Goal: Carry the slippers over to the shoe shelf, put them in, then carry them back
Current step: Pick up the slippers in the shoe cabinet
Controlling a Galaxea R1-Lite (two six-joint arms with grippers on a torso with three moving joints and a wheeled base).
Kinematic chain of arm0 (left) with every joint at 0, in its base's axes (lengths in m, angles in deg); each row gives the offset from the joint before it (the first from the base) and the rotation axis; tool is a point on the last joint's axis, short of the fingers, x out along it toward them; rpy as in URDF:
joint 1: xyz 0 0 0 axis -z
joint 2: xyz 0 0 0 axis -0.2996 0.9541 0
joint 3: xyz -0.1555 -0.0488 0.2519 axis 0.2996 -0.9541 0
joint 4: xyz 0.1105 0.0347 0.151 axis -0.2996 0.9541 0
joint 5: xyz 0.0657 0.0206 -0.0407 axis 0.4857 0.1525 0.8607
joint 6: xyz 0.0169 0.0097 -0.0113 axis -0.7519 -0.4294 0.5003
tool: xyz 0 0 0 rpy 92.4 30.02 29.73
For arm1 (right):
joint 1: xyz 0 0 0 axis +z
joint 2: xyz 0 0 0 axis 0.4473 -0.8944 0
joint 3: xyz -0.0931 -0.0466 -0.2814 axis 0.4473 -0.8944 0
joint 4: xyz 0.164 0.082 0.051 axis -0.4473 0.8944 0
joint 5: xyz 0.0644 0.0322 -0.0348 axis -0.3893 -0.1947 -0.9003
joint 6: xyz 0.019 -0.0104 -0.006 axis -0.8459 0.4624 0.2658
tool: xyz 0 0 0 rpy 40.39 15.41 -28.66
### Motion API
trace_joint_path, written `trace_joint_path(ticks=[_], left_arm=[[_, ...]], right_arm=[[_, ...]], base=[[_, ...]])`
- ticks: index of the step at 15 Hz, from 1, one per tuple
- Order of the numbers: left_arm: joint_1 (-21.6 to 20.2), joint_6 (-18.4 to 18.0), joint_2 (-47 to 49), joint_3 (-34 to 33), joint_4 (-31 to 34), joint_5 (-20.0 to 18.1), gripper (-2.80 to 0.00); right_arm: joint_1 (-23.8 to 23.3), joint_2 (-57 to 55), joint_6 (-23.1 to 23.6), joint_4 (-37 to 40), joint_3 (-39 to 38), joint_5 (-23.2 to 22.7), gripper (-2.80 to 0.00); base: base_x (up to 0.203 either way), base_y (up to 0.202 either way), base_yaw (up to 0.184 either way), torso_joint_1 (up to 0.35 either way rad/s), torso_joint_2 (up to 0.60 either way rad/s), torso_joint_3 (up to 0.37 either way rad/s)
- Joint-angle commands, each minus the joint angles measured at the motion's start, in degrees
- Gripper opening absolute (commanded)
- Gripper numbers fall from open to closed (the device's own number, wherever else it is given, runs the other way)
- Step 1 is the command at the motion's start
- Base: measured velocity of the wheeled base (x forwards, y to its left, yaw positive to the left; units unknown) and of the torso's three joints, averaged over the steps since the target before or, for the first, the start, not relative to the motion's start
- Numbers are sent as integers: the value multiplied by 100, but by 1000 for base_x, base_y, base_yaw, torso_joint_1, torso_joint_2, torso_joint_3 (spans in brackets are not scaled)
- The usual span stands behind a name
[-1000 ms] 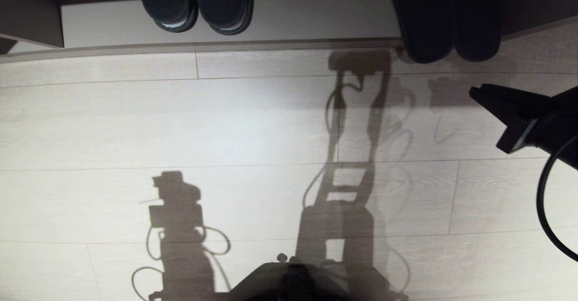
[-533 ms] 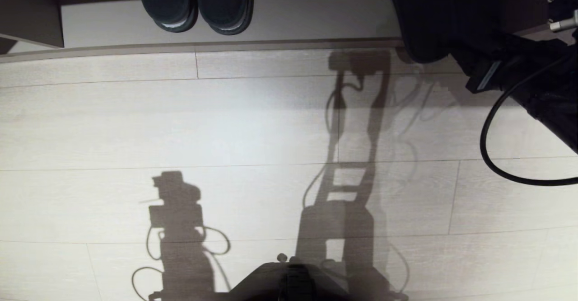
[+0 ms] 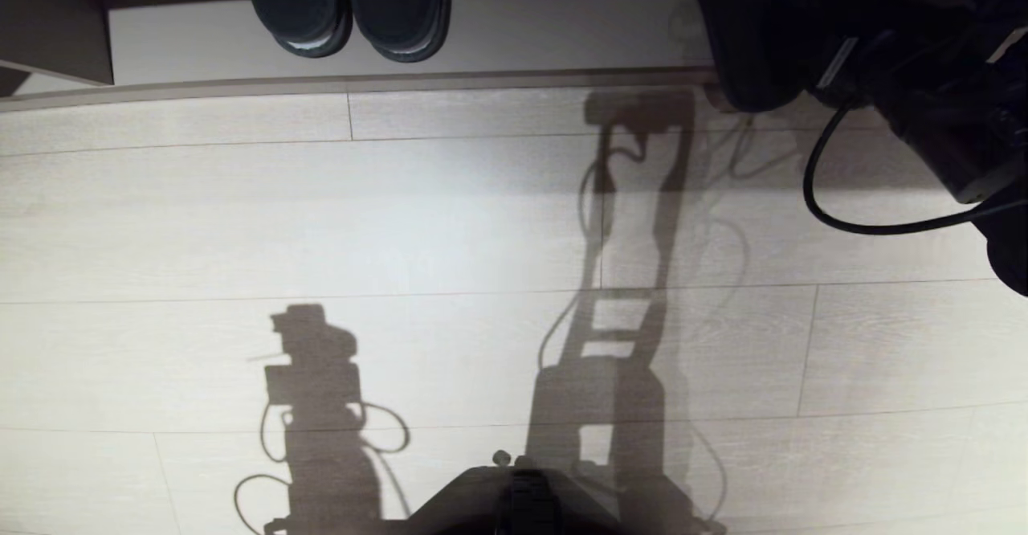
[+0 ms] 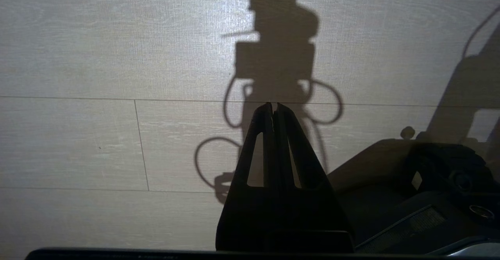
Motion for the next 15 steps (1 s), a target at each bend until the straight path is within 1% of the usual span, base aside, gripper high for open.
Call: trace_joint_path(ticks=[1, 8, 13, 14, 15], left_arm=[[-1, 4, 2, 0, -2, 2, -280], [-1, 4, 2, 0, -2, 2, -280], [-1, 4, 2, 0, -2, 2, -280], [-1, 4, 2, 0, -2, 2, -280], [-1, 4, 2, 0, -2, 2, -280]], right_arm=[[3, -232, 9, -25, 296, 18, 0], [12, -877, -3, -198, 1247, 52, 0], [120, -1327, -20, -230, 1951, 92, 0], [125, -1435, -12, -234, 2120, 150, -280], [126, -1511, -9, -246, 2232, 172, -280]], base=[[0, 0, 0, 0, 0, 0], [0, 0, 0, 0, 0, 0], [0, 0, 0, 0, 0, 0], [0, 0, 0, 0, 0, 0], [0, 0, 0, 0, 0, 0]])
